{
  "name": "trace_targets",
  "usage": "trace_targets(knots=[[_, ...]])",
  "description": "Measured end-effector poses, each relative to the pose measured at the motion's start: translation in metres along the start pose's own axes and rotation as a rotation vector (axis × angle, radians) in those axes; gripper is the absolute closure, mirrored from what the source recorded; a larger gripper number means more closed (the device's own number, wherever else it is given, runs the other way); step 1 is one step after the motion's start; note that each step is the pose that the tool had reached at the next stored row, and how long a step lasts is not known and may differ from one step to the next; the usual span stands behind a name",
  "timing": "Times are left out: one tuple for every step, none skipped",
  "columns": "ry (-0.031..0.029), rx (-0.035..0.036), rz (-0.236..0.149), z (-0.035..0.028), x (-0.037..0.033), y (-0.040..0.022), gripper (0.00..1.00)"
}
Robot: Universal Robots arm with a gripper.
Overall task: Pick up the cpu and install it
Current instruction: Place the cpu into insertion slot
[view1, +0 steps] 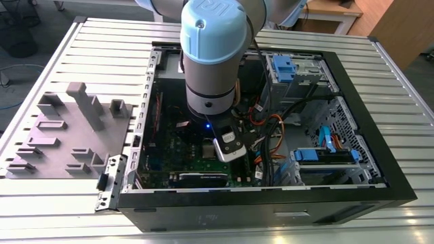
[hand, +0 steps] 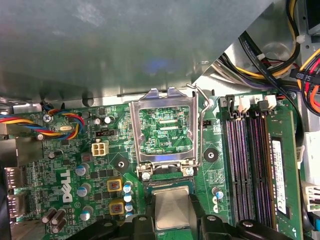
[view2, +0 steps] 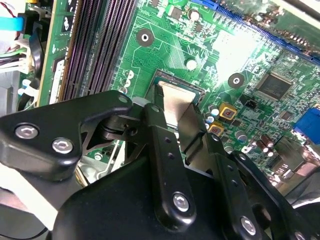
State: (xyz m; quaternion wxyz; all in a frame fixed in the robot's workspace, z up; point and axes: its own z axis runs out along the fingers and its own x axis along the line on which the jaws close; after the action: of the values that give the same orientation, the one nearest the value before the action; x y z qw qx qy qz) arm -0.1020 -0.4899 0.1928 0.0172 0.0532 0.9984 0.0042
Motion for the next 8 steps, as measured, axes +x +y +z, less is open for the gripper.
trace_targets(knots=[[0.0000,0.0001,0.000,0.0000,0.0000,0.0000,0.64],[0.0000,0.0000,0.000,0.0000,0.0000,0.0000,0.64],[0.0000,0.0000,0.000,0.0000,0.0000,0.0000,0.64],[0.0001,0.0000,0.000,0.0000,0.0000,0.0000,0.64],[0.0000,0.0000,0.000,0.0000,0.0000,0.0000,0.64],[-0.0001,0.0000,0.000,0.0000,0.0000,0.0000,0.64],[0.0000,0.0001,0.000,0.0000,0.0000,0.0000,0.64],[0.0001,0.0001,0.000,0.0000,0.0000,0.0000,0.64]])
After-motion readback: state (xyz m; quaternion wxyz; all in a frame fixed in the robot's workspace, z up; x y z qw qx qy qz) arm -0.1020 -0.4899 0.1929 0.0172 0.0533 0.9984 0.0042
